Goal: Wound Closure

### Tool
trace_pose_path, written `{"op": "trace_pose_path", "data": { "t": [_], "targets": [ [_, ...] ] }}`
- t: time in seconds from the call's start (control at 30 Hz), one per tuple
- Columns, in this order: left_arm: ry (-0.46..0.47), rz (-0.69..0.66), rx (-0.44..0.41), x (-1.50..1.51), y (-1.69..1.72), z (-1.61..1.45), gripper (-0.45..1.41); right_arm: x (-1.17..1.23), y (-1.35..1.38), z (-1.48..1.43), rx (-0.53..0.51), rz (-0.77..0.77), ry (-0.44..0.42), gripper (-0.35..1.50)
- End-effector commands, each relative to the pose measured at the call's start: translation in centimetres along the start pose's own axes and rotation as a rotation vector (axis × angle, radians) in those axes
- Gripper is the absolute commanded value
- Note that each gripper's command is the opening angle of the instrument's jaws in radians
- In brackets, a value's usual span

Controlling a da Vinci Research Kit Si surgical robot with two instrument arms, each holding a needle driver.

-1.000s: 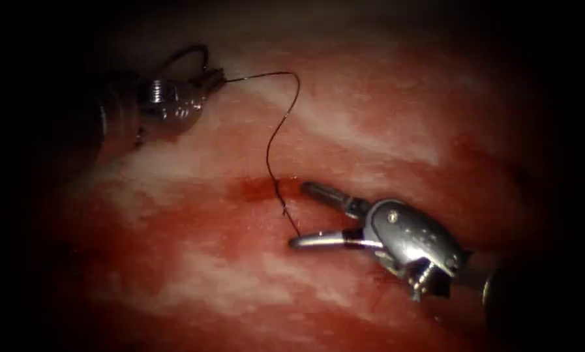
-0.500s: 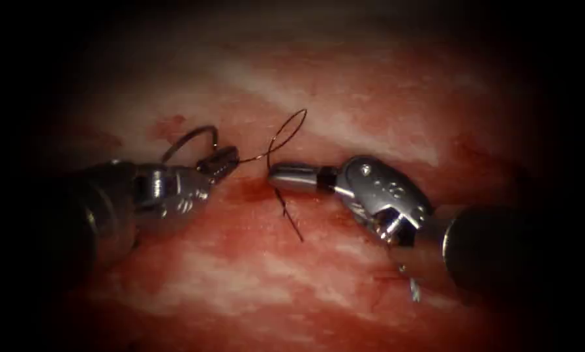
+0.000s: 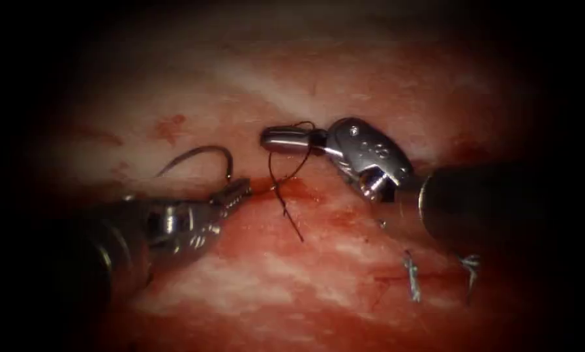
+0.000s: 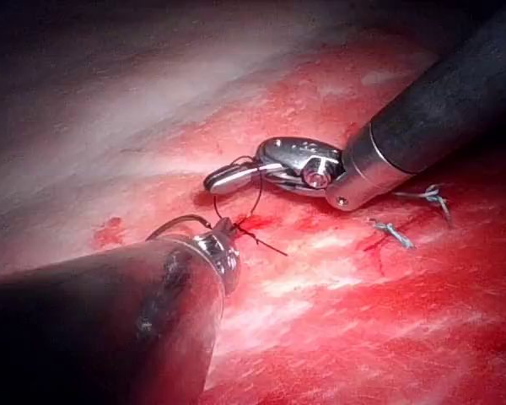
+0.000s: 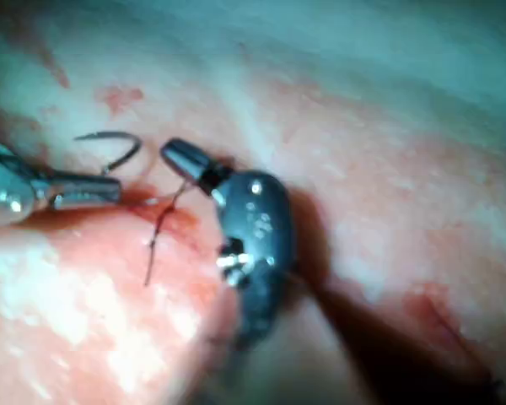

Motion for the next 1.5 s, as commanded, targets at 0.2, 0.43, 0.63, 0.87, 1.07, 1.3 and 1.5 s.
{"op": "trace_pose_path", "data": {
  "t": [0.2, 0.43, 0.63, 0.87, 1.07, 1.3, 1.5],
  "targets": [
    [-0.009, -0.006, 0.000, -0.04, 0.05, 0.31, -0.45, -0.05, 0.02, 0.08, 0.166, 0.065, 0.049, -0.26],
    [-0.016, -0.005, -0.001, -0.21, -0.06, 0.48, -0.45, 0.08, 0.16, 0.07, 0.279, 0.100, 0.089, -0.32],
    [-0.029, 0.000, -0.005, -0.29, -0.07, 0.59, -0.45, 0.16, 0.19, 0.09, 0.271, 0.113, 0.092, -0.25],
    [-0.038, 0.003, -0.011, -0.29, -0.03, 0.68, -0.45, 0.18, 0.05, 0.17, 0.375, 0.081, 0.030, -0.11],
    [-0.044, 0.002, -0.012, -0.27, -0.03, 0.70, -0.45, 0.19, -0.11, 0.18, 0.497, 0.033, -0.043, -0.06],
    [-0.046, 0.003, -0.014, -0.26, -0.02, 0.69, -0.45, 0.15, -0.20, 0.15, 0.760, -0.132, -0.158, -0.06],
    [-0.050, 0.015, -0.019, -0.25, -0.01, 0.68, -0.45, 0.13, -0.23, 0.17, 0.873, -0.278, -0.273, 0.15]
  ]
}}
